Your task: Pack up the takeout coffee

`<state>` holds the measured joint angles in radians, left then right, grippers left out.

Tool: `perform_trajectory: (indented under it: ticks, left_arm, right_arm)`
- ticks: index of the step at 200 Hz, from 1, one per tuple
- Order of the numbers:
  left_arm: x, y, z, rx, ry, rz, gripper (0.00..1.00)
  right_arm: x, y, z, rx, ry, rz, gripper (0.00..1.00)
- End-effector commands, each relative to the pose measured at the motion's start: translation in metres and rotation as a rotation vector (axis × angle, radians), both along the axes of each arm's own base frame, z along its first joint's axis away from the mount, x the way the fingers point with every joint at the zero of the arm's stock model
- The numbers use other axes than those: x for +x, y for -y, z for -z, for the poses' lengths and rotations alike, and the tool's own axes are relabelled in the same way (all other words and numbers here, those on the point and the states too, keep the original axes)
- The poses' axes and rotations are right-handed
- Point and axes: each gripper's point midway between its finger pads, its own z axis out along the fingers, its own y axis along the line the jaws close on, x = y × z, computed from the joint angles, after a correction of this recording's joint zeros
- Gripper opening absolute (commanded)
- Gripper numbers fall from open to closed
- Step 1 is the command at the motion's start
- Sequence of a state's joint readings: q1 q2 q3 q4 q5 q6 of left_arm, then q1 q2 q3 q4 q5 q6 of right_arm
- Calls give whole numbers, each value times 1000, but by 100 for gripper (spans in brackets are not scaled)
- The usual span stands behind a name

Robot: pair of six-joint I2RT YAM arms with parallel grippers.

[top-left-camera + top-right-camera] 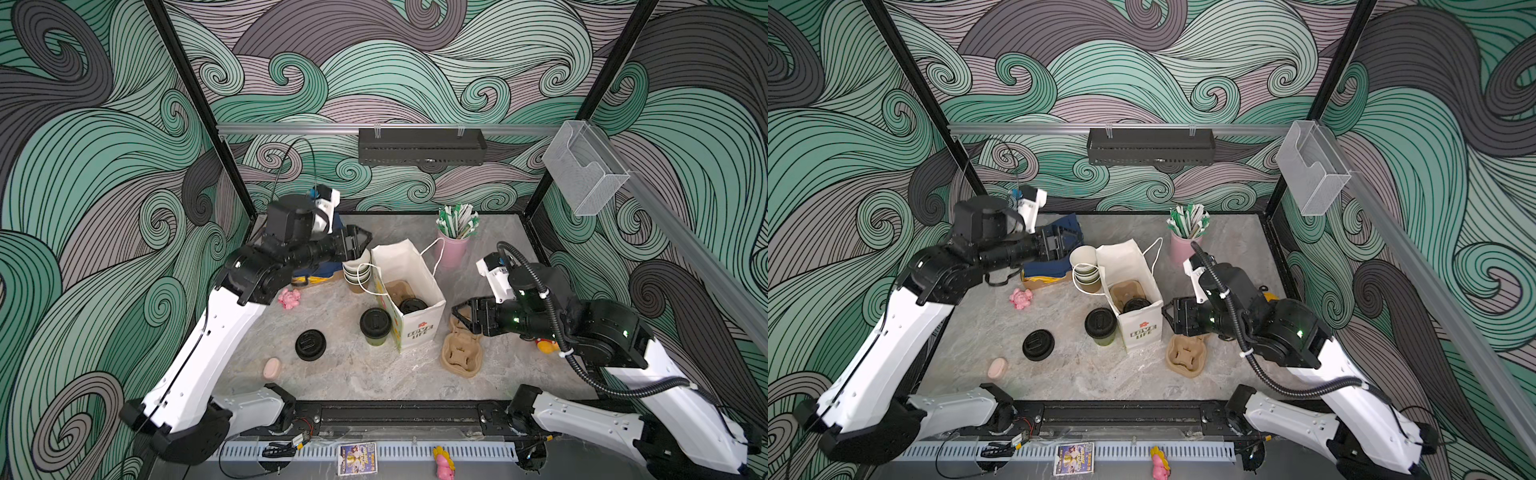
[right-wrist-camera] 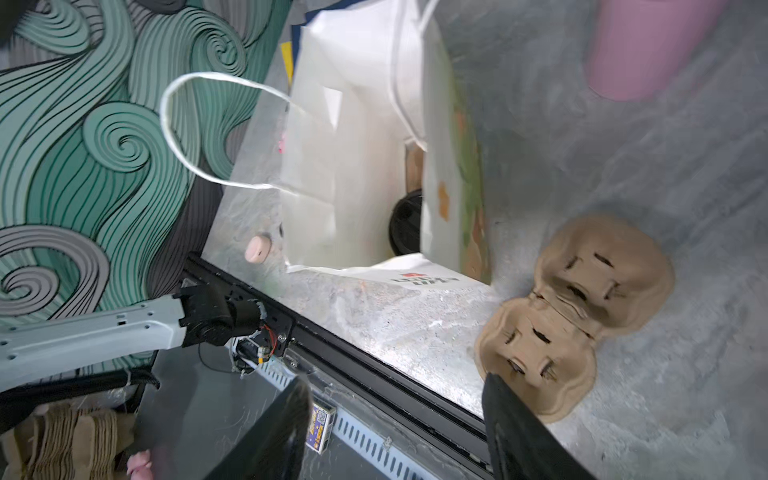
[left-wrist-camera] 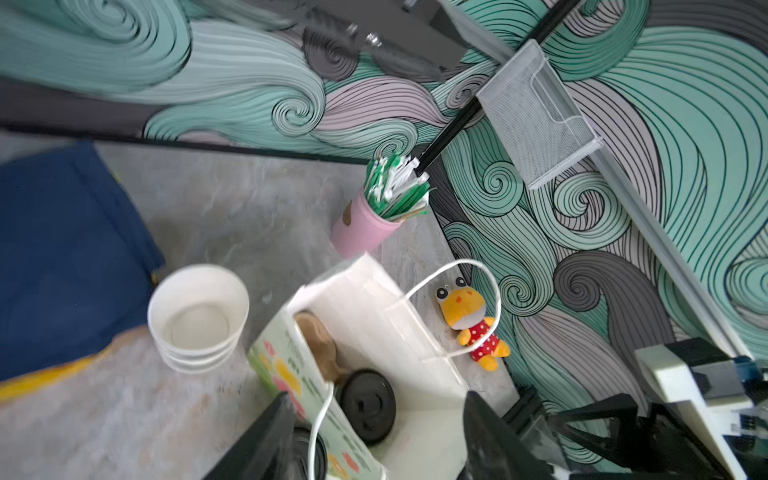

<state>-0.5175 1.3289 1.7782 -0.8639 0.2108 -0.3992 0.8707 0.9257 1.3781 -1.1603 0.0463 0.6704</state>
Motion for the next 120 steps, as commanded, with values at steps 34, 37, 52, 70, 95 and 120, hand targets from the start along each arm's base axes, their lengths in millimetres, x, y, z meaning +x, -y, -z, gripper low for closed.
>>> perform_trajectory:
  ticks: [34,37,52,70,95,120]
  left_arm:
    - [53,33,79,470,-31,318,68]
    - [53,36,80,469,-31,332,68]
    - [55,51,90,456,-41,401,69]
    - [55,62,104,465,-57,468,69]
    - [62,64,125,539,-82,494,64]
    - [66,64,137,576,-92,510,51]
  right_arm:
    - [-3,2,34,-68,-184,113,71]
    - [-3,2,35,-71,-187,111,71]
    - [-3,1,37,-78,-190,108,72]
    - [-2,2,37,-82,-183,107,72]
    - [-1,4,37,-90,-176,109,72]
    - [0,5,35,-100,-176,112,71]
